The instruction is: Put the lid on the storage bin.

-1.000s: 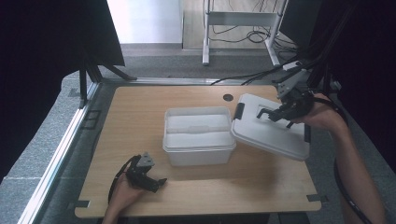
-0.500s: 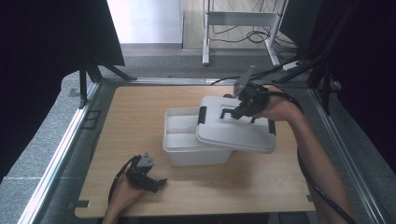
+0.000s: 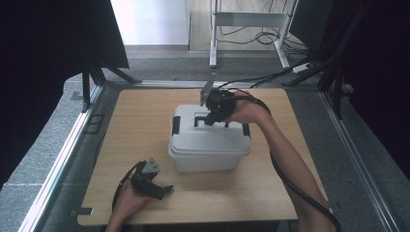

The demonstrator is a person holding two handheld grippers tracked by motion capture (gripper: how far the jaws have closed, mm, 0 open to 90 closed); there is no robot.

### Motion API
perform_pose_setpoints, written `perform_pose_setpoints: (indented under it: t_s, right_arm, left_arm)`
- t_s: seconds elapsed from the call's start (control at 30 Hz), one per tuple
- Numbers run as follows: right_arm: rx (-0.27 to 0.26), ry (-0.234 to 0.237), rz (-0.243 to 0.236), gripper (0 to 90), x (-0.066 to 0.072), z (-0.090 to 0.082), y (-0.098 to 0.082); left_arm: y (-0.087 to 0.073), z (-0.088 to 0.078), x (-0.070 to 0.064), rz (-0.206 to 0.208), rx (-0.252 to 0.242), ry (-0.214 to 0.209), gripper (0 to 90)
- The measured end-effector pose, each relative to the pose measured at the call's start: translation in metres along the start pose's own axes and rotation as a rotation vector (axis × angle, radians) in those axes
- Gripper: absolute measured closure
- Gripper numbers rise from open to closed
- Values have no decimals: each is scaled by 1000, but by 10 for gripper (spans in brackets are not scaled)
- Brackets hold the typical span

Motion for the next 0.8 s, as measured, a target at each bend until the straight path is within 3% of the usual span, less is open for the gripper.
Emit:
perform_pose_setpoints:
  t_s: [0.23, 0.37, 0.47, 0.57, 0.63, 0.8]
  right_arm:
    - [31, 32, -35, 831, 7, 23, 11]
    - [58, 12, -19, 827, 0, 27, 6]
    - [46, 45, -27, 823, 7, 31, 4]
    - [47, 32, -22, 810, 7, 31, 4]
    - [35, 21, -19, 671, 7, 30, 4]
    - [-56, -38, 48, 398, 6, 20, 9]
  left_arm:
    - [0, 0, 0, -2, -2, 1, 0]
    - [0, 0, -1, -2, -2, 0, 0]
    - [0, 0, -1, -2, -2, 1, 0]
    - [0, 0, -1, -2, -2, 1, 0]
    - [0, 0, -1, -2, -2, 1, 0]
    - [0, 0, -1, -3, -2, 1, 0]
Point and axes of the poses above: each handheld gripper's, and its own axes: z roughly forward along the jaws, y roughly out of its top, x roughly to its left, the point moved 10 cm from there along z, roughly forward along the jaws, and after that the axes turned 8 degrees about -y, right-handed, at the moved point
